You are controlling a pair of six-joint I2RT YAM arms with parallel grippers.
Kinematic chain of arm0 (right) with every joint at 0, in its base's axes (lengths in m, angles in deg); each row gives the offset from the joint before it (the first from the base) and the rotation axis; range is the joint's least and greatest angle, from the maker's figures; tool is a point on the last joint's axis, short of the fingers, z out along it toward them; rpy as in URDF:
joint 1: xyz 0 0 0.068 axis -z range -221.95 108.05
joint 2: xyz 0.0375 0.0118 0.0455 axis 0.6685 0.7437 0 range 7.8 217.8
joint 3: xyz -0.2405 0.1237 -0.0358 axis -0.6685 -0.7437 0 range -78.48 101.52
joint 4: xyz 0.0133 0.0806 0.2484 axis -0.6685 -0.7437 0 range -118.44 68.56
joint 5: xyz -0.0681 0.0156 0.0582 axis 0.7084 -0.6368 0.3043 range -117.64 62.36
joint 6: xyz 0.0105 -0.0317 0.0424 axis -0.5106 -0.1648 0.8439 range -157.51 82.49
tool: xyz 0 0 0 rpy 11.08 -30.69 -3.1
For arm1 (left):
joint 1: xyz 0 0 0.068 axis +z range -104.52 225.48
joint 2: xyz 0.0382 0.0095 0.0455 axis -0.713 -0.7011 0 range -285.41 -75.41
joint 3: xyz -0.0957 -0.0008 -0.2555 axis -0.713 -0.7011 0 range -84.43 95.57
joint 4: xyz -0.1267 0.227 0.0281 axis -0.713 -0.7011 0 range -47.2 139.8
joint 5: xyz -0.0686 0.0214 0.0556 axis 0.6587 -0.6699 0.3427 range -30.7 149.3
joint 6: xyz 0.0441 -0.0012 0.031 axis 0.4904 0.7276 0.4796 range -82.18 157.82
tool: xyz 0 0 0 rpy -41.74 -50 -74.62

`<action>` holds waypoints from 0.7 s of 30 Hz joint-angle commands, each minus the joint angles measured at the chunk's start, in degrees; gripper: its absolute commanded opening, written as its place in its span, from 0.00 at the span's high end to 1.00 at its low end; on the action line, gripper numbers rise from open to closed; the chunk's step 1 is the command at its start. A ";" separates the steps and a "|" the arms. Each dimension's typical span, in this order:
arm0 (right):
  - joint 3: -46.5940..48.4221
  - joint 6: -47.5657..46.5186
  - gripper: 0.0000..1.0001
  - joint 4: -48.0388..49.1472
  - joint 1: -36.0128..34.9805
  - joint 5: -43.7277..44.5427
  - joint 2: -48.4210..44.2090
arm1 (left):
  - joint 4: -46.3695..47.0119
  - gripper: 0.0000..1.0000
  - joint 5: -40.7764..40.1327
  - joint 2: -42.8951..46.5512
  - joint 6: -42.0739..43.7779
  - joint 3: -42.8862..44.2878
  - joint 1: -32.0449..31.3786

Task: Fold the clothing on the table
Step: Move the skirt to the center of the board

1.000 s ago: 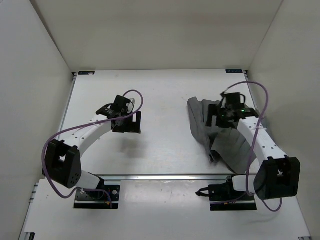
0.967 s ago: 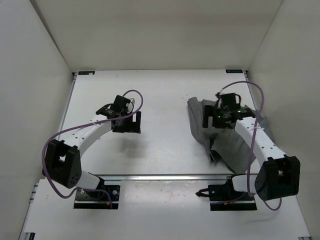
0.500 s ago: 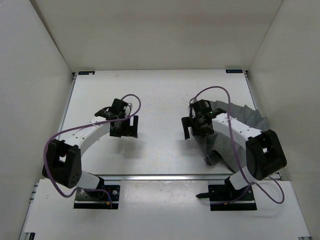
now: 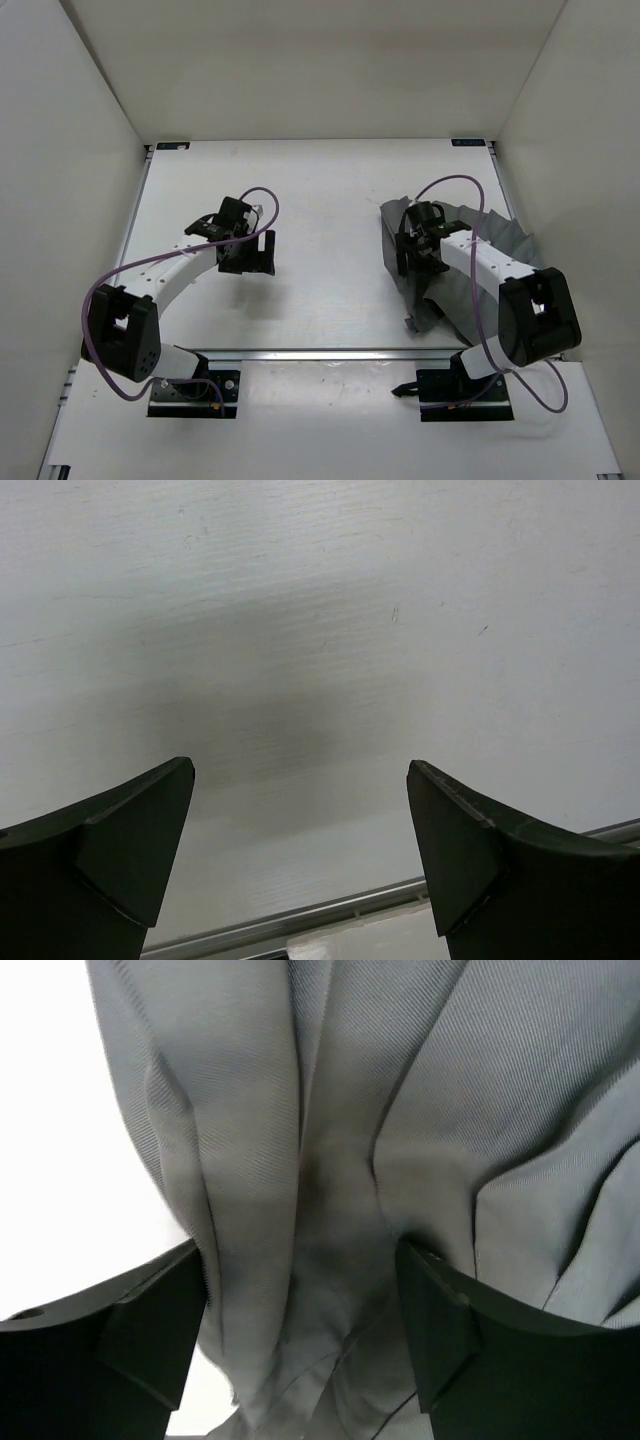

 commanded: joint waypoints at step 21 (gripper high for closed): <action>74.70 -11.44 1.00 -14.30 -14.21 -17.53 30.41 | -2.78 0.01 0.44 8.22 -0.01 2.46 6.71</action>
